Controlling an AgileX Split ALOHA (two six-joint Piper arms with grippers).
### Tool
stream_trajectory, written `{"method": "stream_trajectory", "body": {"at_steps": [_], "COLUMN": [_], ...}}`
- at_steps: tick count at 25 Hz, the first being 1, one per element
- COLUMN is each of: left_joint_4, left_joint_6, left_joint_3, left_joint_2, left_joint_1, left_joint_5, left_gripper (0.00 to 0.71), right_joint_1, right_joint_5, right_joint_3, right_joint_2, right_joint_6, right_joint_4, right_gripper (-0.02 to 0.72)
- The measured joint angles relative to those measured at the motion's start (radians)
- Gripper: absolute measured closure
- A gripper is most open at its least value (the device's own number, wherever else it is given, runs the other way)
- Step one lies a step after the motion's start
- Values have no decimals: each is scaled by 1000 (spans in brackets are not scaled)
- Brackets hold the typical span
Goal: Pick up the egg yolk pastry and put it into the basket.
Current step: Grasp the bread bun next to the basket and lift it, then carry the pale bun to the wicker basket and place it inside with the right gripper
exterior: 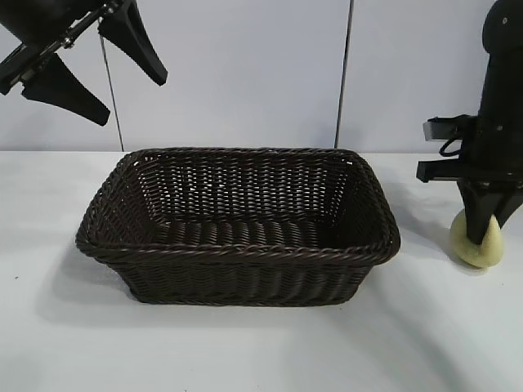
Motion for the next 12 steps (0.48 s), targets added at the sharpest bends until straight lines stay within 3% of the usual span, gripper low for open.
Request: {"method": "stream_trajectory", "body": {"at_steps": [12], "left_joint_4": [-1], "left_joint_6": [0], "left_joint_3": [0], "left_joint_2": [0], "left_joint_1": [0], "left_joint_5": [0], "left_gripper": [170], "right_joint_1": [0], "right_joint_5": [21], "right_joint_3": [-79], "right_joint_2": [-256], "right_joint_6": [-3], "right_joint_4": [72], "right_gripper": [659]}}
